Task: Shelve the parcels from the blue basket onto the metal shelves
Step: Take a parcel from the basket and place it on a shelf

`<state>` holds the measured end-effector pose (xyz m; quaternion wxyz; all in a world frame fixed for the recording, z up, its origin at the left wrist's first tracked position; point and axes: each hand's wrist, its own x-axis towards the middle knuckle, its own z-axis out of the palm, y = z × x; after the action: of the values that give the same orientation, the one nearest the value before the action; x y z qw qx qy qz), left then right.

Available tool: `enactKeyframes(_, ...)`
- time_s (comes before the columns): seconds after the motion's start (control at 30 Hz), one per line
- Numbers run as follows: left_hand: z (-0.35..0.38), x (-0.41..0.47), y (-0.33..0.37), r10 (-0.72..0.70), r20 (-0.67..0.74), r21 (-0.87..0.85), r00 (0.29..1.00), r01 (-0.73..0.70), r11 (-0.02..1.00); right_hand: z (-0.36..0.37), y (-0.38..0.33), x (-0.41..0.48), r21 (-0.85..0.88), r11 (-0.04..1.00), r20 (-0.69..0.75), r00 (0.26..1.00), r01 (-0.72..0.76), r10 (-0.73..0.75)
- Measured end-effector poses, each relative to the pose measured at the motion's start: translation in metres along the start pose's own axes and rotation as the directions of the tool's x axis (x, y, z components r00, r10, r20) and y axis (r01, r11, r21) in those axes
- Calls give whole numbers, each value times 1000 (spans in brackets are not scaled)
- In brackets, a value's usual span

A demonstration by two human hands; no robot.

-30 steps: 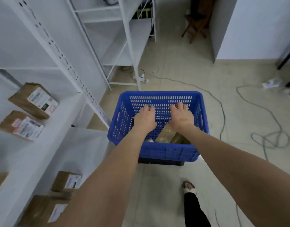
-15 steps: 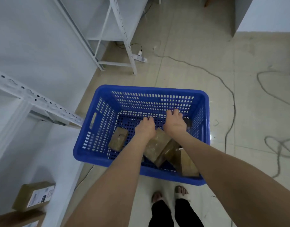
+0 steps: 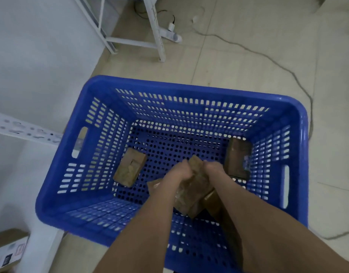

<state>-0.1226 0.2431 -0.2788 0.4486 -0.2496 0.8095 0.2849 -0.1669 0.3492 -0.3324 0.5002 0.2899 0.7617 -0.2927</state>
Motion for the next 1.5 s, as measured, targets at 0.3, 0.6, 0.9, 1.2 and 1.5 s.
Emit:
enactKeyframes(0.3, -84, -70, -21, -140, -268, -530, 953, -24, 848, 9, -74, -88, 37, 985, -29, 985, 170, -169)
enactKeyframes(0.6, -181, -267, -39, -309, -633, -603, 710, -201, 772, 17, -129, -269, 557, 797, 178, 905, 232, -387)
enactKeyframes(0.9, -184, -452, -66, -495, -704, -704, 509, -410, 580, 11, -110, -462, 536, 762, 391, 694, 362, -605)
enactKeyframes(1.2, -139, -601, -148, -656, -637, -709, 406, -642, 291, 53, -49, -606, 440, 658, 667, 269, 610, -695)
enactKeyframes(1.5, -54, -731, -246, -688, -646, -683, 331, -653, 327, 141, 23, -699, 292, 587, 714, 237, 755, -659)
